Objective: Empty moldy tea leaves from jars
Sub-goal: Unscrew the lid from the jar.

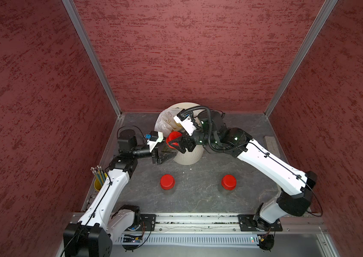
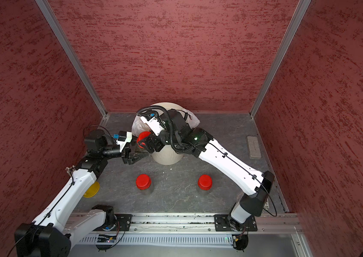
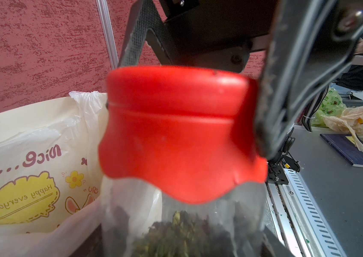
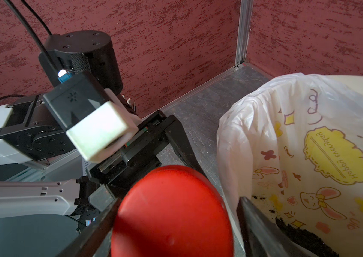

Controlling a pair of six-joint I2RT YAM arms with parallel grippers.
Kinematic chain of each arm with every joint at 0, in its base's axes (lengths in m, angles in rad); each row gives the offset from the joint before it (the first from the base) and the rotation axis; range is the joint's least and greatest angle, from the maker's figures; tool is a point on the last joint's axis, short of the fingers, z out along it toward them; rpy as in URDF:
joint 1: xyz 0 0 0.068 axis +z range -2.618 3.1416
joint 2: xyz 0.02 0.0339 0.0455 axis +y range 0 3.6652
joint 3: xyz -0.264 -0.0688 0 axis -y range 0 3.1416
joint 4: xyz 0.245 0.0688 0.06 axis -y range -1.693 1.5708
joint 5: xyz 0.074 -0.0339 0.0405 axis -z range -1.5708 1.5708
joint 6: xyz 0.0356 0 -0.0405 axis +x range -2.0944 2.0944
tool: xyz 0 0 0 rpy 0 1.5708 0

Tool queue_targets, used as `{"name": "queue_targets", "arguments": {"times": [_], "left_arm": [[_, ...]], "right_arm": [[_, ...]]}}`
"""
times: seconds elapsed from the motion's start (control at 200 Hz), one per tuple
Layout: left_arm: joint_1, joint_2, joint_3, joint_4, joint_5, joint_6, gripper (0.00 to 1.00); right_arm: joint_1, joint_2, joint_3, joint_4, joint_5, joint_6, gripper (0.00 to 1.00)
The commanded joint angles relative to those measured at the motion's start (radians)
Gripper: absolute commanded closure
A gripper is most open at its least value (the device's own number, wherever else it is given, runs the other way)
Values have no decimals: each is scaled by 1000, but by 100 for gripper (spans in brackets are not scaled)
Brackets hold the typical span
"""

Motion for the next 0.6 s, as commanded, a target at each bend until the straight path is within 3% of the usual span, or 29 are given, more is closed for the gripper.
{"name": "queue_targets", "arguments": {"times": [0.0,0.591], "left_arm": [[3,-13,9,7,22,7,35],[0,-14,9,7,23,7,35]], "right_arm": [[5,9,-5,20,3,7,22],[4,5,5,-1,-25,-106,51]]}}
